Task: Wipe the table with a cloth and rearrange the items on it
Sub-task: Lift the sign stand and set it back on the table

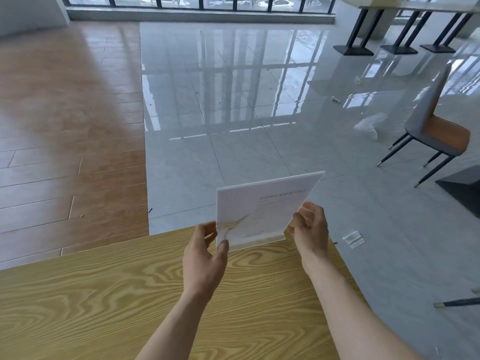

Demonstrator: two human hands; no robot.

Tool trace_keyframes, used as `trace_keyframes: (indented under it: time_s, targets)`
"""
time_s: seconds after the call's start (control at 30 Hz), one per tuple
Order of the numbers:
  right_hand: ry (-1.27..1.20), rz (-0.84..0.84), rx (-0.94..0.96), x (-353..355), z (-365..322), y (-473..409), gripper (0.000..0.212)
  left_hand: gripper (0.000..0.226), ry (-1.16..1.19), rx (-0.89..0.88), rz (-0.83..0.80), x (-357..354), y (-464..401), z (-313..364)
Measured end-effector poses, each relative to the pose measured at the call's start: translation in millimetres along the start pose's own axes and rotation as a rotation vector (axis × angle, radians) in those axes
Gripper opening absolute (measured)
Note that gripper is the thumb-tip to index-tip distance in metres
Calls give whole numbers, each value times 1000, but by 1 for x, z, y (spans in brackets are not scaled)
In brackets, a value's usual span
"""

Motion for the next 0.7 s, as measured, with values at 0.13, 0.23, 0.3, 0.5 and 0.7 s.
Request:
trace_keyframes:
  time_s: [0.13, 0.23, 0.3, 0.5, 0.7]
  targets:
    - [-12, -23, -3, -1, -1, -1, 29, 44, 0, 10, 0, -1, 0, -1]
    - [3, -51, 17, -1, 0, 1, 32, 45, 2, 11, -10, -1, 0, -2]
    - [17, -58, 22, -1, -1, 2, 32, 46, -6, 9, -14, -1, -1, -3]
    - [87, -13, 21, 3, -11, 13, 41, 51, -65, -28, -24, 3, 0, 0]
    - [193, 79, -11, 11, -3, 44, 39, 56, -124, -46, 3, 32, 4, -3]
Point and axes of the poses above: each hand's wrist, its own y-axis away from the middle knuckle, its own x-axis out of the back of the hand, z = x × y, the point moved 2 cm from there along -y, towards the middle knuckle, and after that the axes turned 10 degrees about z, right-handed, at the moved point
